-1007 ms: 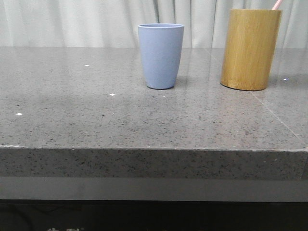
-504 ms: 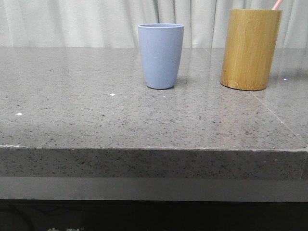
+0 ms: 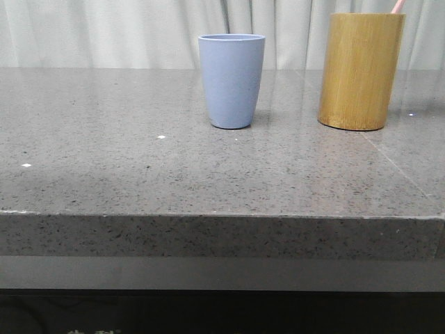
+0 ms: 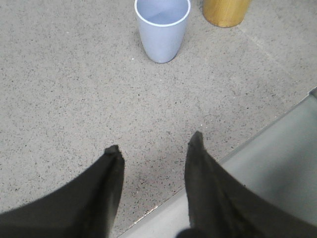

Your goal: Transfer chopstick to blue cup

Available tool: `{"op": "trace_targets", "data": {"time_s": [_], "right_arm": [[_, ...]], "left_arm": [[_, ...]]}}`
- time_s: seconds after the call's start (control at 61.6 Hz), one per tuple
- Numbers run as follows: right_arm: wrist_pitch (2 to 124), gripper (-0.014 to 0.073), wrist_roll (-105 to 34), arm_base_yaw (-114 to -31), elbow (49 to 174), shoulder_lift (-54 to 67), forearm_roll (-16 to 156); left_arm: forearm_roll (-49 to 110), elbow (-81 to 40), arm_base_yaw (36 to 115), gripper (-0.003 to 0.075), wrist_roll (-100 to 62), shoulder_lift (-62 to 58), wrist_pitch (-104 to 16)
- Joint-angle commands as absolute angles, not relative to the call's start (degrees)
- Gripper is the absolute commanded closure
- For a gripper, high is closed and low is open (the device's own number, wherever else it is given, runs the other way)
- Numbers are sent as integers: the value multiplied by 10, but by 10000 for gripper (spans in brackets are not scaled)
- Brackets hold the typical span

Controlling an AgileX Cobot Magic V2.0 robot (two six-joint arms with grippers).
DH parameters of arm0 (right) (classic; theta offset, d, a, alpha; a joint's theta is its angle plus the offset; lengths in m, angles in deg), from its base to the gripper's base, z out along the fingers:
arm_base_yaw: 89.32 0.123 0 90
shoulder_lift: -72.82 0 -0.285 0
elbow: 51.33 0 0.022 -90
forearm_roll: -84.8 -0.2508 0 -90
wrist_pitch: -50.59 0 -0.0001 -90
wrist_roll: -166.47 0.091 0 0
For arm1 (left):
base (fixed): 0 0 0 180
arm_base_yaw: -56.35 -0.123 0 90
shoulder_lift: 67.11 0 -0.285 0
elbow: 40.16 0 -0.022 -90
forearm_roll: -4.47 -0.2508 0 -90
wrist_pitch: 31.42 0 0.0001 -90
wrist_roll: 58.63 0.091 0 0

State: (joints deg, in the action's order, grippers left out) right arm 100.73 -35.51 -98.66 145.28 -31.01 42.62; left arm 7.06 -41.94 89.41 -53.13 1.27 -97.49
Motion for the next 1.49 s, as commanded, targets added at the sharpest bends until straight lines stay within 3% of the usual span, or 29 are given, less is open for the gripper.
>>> {"op": "trace_targets", "data": {"time_s": [0.0, 0.536, 0.796, 1.121, 1.478], "right_arm": [[987, 667, -364, -990, 1473, -283, 409], [1024, 705, -404, -976, 1625, -188, 490], [993, 705, -419, -857, 1643, -150, 491], [977, 705, -440, -688, 1642, -227, 568], [964, 680, -440, -673, 1642, -338, 573]], "left_arm": [[72, -432, 896, 417, -536, 6, -953], [72, -432, 896, 417, -536, 6, -959], [72, -432, 896, 417, -536, 6, -959], [72, -432, 896, 417, -536, 6, -959], [72, -432, 896, 417, -536, 6, -959]]}}
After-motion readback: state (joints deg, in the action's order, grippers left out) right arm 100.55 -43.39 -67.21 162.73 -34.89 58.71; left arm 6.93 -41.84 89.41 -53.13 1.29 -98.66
